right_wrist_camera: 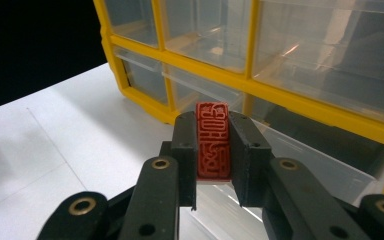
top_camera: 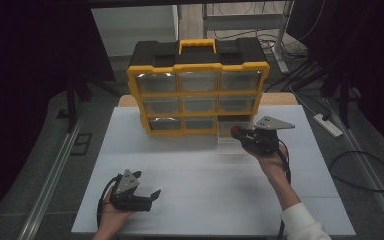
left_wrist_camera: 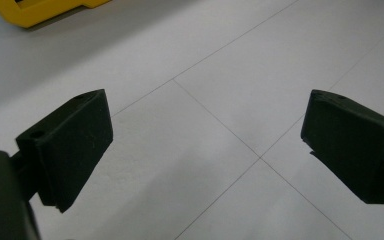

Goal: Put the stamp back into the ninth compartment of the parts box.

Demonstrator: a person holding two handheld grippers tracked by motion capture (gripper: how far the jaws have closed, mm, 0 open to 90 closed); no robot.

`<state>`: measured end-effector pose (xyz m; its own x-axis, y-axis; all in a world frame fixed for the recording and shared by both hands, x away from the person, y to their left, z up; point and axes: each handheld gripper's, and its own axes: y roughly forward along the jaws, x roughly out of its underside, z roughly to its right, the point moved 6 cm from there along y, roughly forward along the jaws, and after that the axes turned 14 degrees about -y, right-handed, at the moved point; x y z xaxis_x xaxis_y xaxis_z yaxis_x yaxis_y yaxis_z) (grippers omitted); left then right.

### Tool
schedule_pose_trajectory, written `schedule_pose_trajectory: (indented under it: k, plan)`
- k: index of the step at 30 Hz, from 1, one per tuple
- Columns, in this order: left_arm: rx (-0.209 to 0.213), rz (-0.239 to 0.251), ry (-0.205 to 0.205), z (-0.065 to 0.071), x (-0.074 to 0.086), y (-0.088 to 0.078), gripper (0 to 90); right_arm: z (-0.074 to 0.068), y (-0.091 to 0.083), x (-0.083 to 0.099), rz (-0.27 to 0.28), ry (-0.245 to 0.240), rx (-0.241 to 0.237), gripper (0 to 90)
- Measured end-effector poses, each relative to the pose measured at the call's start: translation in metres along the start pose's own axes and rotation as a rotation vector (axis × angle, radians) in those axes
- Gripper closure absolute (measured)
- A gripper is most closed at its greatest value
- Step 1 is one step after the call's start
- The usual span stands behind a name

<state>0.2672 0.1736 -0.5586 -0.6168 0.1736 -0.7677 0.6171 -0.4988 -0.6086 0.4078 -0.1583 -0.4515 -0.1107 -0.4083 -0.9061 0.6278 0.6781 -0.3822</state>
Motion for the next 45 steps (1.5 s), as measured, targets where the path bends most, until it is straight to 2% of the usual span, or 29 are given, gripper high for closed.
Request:
schedule_pose_trajectory:
  k: [6, 12, 25, 34, 36, 38, 40, 43, 45]
  plan:
    - [0.0, -0.002, 0.002, 0.0, 0.0, 0.0, 6.6, 0.012, 0.001, 0.002, -0.011, -0.007, 0.036, 74.7]
    - [-0.001, -0.002, 0.002, 0.0, 0.0, 0.0, 6.6, 0.026, 0.006, 0.008, -0.023, 0.016, 0.055, 74.7]
    - [-0.001, 0.0, 0.002, 0.0, 0.0, -0.001, 6.7, 0.032, 0.016, 0.019, -0.076, 0.014, 0.072, 74.7]
    - [-0.001, -0.002, 0.003, 0.0, 0.0, -0.001, 6.8, 0.034, 0.016, 0.022, -0.081, 0.021, 0.074, 74.1]
    - [-0.001, -0.001, 0.003, 0.0, 0.0, -0.001, 6.7, 0.034, 0.017, 0.023, -0.086, 0.023, 0.072, 69.7]
    - [0.0, 0.0, 0.002, 0.0, 0.0, -0.001, 6.8, 0.033, 0.017, 0.023, -0.091, 0.013, 0.093, 52.3]
    - [-0.001, 0.0, 0.003, -0.001, 0.0, -0.001, 6.8, 0.033, 0.016, 0.021, -0.083, 0.01, 0.121, 40.6]
    - [0.0, 0.0, 0.003, -0.001, 0.0, -0.001, 6.7, 0.032, 0.015, 0.019, -0.081, 0.002, 0.136, 35.1]
    - [0.0, 0.0, 0.004, -0.001, 0.0, -0.001, 6.8, 0.03, 0.014, 0.018, -0.079, 0.003, 0.117, 33.2]
